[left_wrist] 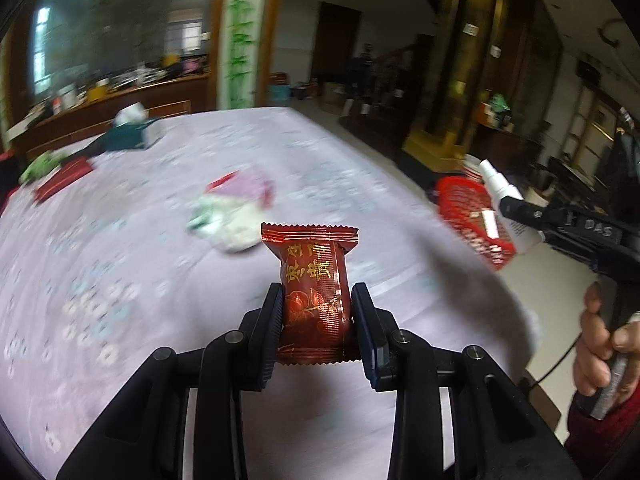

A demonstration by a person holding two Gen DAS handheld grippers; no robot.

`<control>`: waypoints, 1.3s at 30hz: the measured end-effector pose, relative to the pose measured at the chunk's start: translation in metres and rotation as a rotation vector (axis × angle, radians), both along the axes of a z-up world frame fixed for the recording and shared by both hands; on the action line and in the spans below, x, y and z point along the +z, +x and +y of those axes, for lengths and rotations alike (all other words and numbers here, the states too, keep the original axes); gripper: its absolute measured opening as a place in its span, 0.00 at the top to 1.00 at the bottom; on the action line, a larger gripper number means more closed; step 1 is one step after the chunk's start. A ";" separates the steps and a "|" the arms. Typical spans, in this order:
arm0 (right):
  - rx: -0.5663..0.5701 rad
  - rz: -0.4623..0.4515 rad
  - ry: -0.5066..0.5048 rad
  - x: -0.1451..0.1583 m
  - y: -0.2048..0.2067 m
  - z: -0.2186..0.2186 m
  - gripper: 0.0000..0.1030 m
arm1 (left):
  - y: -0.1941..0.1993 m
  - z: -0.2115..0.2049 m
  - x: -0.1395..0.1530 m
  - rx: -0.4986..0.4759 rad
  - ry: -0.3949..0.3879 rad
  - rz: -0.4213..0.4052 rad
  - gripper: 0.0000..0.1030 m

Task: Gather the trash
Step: 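Carry both items over the red wastebasket and open both tools to drop them, then move both tools back over the bed toward the sock and pink bag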

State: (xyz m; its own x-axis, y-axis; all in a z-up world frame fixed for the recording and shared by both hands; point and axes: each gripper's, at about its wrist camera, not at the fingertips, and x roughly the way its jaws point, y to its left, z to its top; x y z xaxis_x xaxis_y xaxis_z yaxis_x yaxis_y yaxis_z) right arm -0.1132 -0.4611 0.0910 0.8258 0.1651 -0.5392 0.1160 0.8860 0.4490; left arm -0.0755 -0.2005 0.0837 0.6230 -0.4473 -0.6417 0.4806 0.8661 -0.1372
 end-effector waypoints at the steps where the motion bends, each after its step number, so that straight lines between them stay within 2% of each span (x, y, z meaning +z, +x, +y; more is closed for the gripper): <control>1: -0.027 -0.001 0.005 0.001 -0.005 -0.013 0.69 | -0.001 -0.011 0.005 -0.026 -0.002 -0.001 0.68; 4: -0.094 0.001 0.017 0.002 -0.016 -0.048 0.69 | -0.003 -0.047 0.018 -0.116 -0.010 0.000 0.68; 8: -0.177 -0.003 0.018 0.007 -0.027 -0.090 0.69 | -0.003 -0.104 0.027 -0.245 -0.042 0.045 0.68; 11: -0.224 -0.006 0.028 0.011 -0.031 -0.120 0.69 | 0.006 -0.144 0.028 -0.290 -0.039 0.060 0.68; 16: -0.264 0.004 0.044 0.011 -0.024 -0.151 0.69 | 0.028 -0.204 0.020 -0.337 -0.038 0.110 0.68; 19: -0.281 0.019 0.057 0.007 -0.012 -0.166 0.69 | 0.044 -0.235 0.011 -0.338 -0.013 0.117 0.68; 23: -0.288 0.049 0.066 -0.001 0.011 -0.181 0.68 | 0.064 -0.266 0.000 -0.337 -0.018 0.142 0.68; 25: -0.285 0.062 0.069 -0.007 0.024 -0.187 0.68 | 0.073 -0.274 -0.006 -0.325 -0.026 0.152 0.61; 26: -0.290 0.071 0.071 -0.010 0.028 -0.188 0.66 | 0.077 -0.276 -0.008 -0.311 -0.030 0.165 0.48; 27: -0.295 0.077 0.076 -0.012 0.031 -0.192 0.64 | 0.080 -0.276 -0.010 -0.298 -0.041 0.177 0.45; 29: -0.294 0.077 0.088 -0.014 0.031 -0.192 0.64 | 0.083 -0.270 -0.011 -0.294 -0.065 0.193 0.45; 32: -0.300 0.065 0.069 -0.012 0.022 -0.187 0.64 | 0.076 -0.251 -0.007 -0.289 -0.047 0.169 0.45; 39: -0.183 0.025 0.090 -0.003 0.013 -0.139 0.61 | 0.050 -0.185 -0.003 -0.237 -0.043 0.154 0.40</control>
State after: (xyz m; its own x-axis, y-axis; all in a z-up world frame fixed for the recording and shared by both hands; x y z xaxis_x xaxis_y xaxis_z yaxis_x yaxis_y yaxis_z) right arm -0.1005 -0.6003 0.0882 0.8330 0.0619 -0.5498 0.2835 0.8056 0.5202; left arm -0.0253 -0.3853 0.0808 0.3949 -0.5973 -0.6980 0.6395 0.7242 -0.2579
